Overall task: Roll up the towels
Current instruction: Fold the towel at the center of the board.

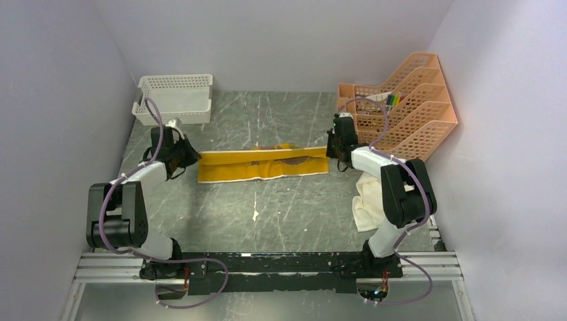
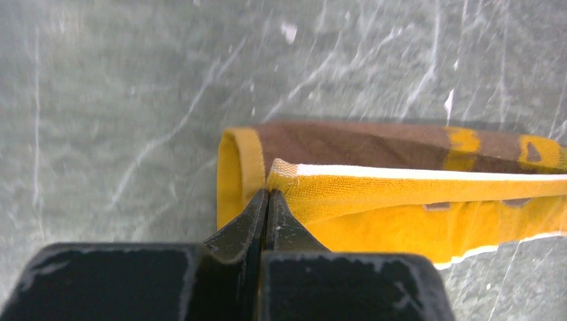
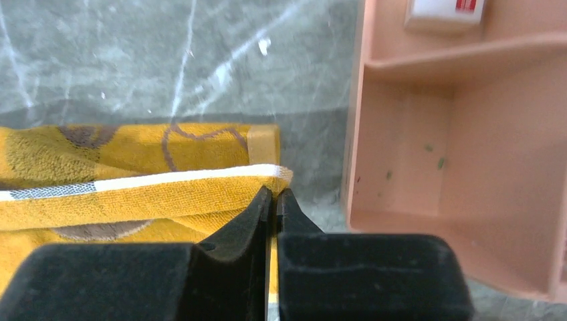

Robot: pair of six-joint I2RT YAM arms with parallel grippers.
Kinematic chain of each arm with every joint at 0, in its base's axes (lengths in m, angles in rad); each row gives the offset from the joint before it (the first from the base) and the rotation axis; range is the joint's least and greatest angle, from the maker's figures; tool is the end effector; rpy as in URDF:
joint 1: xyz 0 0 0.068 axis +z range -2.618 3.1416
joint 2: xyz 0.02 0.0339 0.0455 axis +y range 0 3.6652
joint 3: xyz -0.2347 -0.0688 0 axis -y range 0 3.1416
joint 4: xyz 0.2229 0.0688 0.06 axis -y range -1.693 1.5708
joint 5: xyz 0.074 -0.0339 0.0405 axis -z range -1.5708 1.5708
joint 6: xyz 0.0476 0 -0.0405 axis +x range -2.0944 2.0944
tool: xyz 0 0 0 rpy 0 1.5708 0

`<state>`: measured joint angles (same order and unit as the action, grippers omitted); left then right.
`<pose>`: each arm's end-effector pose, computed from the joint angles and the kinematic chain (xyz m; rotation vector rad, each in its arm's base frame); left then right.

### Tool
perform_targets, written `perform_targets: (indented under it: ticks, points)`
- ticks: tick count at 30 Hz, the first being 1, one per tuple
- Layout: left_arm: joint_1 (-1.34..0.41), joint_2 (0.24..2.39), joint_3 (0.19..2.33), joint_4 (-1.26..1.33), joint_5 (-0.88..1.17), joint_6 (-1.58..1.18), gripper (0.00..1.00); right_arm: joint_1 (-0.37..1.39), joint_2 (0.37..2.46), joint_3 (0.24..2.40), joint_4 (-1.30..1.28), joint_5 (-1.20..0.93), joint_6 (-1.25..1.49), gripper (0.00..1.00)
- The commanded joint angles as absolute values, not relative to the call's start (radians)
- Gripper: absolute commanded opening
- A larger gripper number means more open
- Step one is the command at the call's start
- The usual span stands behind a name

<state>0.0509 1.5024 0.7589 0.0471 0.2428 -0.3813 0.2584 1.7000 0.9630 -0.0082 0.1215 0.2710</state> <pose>0.3011 0.0039 0.1638 -0.3617 2.2535 -0.4493 0.3348 0.0825 0.1586 0.0761 2.3114 0.1292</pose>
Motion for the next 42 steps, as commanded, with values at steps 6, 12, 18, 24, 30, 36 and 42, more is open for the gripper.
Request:
perform_targets:
  ticks: [6,12,18,24,30,36,42]
  points:
    - [0.040,1.469,0.624,0.116,0.138,-0.459,0.07,0.253,1.642,0.891,-0.050,0.178,0.322,0.00]
    - [0.038,1.416,0.575,0.136,0.119,-0.489,0.07,0.252,1.576,0.843,-0.064,0.195,0.336,0.00]
    - [0.038,1.312,0.533,0.123,0.107,-0.495,0.07,0.252,1.499,0.809,-0.072,0.192,0.341,0.00]
    - [0.038,1.277,0.514,0.124,0.081,-0.490,0.07,0.255,1.448,0.779,-0.084,0.165,0.334,0.02]
    - [0.038,1.325,0.491,0.151,0.061,-0.496,0.07,0.266,1.418,0.736,-0.096,0.151,0.346,0.02]
    - [0.037,1.345,0.463,0.180,0.096,-0.503,0.30,0.278,1.368,0.673,-0.095,0.150,0.349,0.48]
    - [0.037,1.255,0.543,0.026,0.130,-0.514,0.99,0.278,1.237,0.626,-0.037,0.161,0.352,0.66]
